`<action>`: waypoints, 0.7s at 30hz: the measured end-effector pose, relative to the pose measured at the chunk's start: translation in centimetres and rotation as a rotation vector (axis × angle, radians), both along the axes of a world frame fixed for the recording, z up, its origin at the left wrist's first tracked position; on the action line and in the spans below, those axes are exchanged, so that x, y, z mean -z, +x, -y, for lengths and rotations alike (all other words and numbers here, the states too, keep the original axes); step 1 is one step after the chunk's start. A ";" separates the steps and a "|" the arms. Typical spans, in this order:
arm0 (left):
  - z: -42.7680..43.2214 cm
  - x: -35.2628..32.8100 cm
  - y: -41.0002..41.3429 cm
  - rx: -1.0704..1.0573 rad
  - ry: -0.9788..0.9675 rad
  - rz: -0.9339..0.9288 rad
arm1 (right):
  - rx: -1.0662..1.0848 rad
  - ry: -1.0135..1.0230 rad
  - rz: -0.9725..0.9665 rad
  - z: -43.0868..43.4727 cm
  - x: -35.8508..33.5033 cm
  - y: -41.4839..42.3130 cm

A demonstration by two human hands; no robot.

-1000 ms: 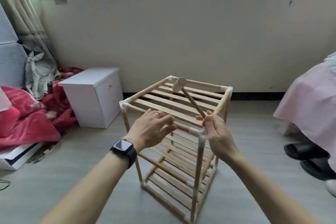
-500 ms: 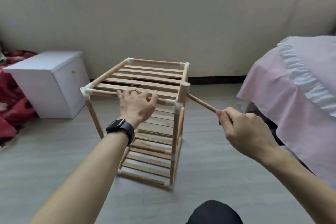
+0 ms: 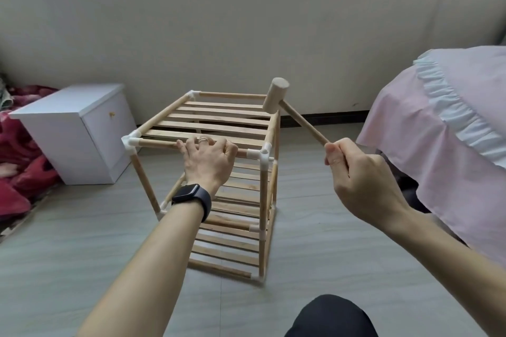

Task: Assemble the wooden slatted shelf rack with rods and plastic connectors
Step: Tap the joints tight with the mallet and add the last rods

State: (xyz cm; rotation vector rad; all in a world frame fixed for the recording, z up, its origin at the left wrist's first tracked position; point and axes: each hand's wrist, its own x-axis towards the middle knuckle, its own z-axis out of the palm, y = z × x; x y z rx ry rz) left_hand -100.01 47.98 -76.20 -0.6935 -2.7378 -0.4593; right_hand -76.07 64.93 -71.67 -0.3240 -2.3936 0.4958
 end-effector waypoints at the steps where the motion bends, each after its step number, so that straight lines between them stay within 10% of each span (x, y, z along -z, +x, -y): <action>1: 0.0 0.0 0.0 0.002 -0.001 0.000 | 0.001 0.033 0.138 0.1 0.0 -0.1; 3: 0.0 0.0 0.1 0.003 -0.001 0.000 | 0.006 0.087 0.331 0.0 0.1 0.0; 7: 0.0 0.0 0.1 0.011 0.009 0.000 | -0.053 0.005 0.024 0.2 -0.1 0.0; 10: 0.0 0.0 0.2 0.016 0.013 -0.002 | 0.005 0.100 0.270 0.3 0.2 0.0; 21: 0.0 0.1 0.0 0.031 0.007 -0.010 | -0.006 0.003 0.068 -0.1 0.4 0.1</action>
